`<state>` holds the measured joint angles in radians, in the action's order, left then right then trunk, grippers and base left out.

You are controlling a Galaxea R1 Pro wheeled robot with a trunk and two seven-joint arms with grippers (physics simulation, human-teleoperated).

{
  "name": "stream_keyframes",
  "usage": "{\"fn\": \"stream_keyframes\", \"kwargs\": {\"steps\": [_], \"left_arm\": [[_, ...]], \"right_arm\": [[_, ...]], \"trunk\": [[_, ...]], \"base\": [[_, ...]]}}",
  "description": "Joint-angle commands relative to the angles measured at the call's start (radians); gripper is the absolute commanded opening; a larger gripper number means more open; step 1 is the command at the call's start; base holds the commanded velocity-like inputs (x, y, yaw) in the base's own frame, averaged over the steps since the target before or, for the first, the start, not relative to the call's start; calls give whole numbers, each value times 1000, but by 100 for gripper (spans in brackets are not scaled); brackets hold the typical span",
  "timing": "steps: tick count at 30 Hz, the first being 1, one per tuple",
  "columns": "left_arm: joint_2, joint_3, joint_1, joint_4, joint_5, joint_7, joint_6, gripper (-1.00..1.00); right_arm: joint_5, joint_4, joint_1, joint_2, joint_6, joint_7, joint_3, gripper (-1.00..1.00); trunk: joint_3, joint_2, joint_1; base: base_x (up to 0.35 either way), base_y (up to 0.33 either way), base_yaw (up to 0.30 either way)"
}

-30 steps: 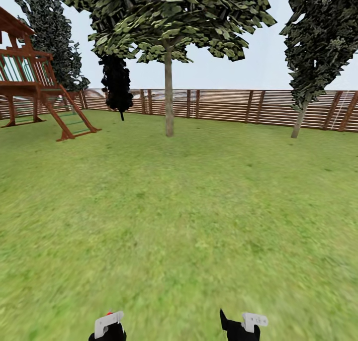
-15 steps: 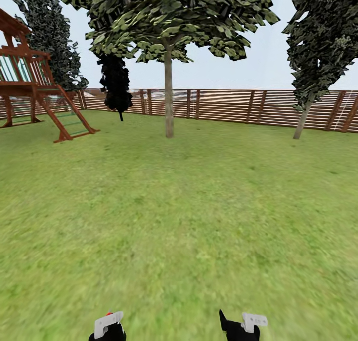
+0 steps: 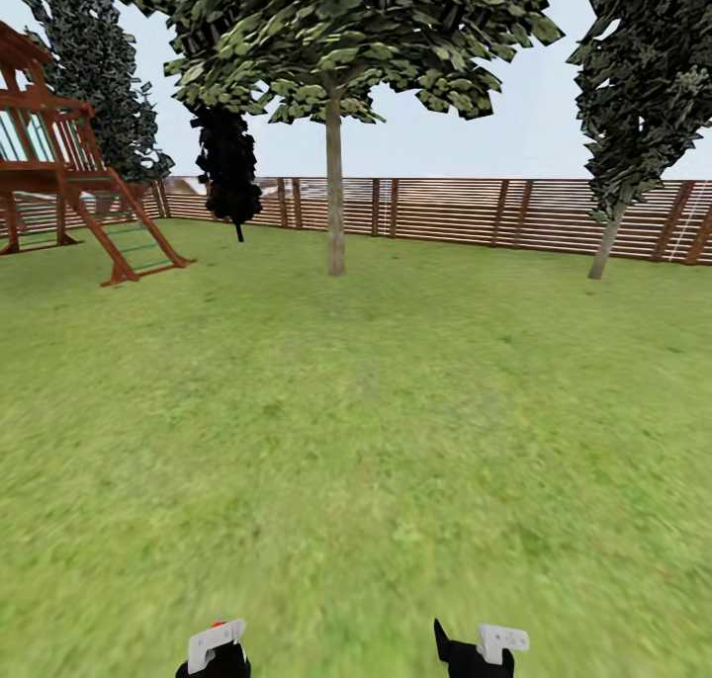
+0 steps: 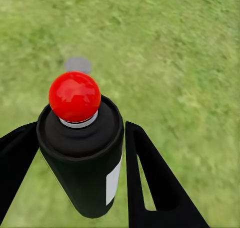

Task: In the garden, pick up the pesticide atomizer on the floor and spray pesticide onto both trees until each tree trunk is fully covered.

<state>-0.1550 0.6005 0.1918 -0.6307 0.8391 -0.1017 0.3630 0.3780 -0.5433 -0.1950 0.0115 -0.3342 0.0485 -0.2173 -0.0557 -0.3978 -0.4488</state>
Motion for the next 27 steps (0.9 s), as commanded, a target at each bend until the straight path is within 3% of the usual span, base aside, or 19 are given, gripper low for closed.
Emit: {"fn": "stream_keyframes", "kwargs": {"steps": [1,27], "left_arm": [[-1,8,1,-1,3,-11,5,-100],[-1,8,1,-3,5,-13,5,-100]], "right_arm": [[10,2,-1,1,-5,2,-6,100],[10,5,-1,1,-5,2,-8,100]], "trunk": [[-2,-2,-1],[-2,-2,-1]], "base": [[339,0,0],[339,0,0]]}}
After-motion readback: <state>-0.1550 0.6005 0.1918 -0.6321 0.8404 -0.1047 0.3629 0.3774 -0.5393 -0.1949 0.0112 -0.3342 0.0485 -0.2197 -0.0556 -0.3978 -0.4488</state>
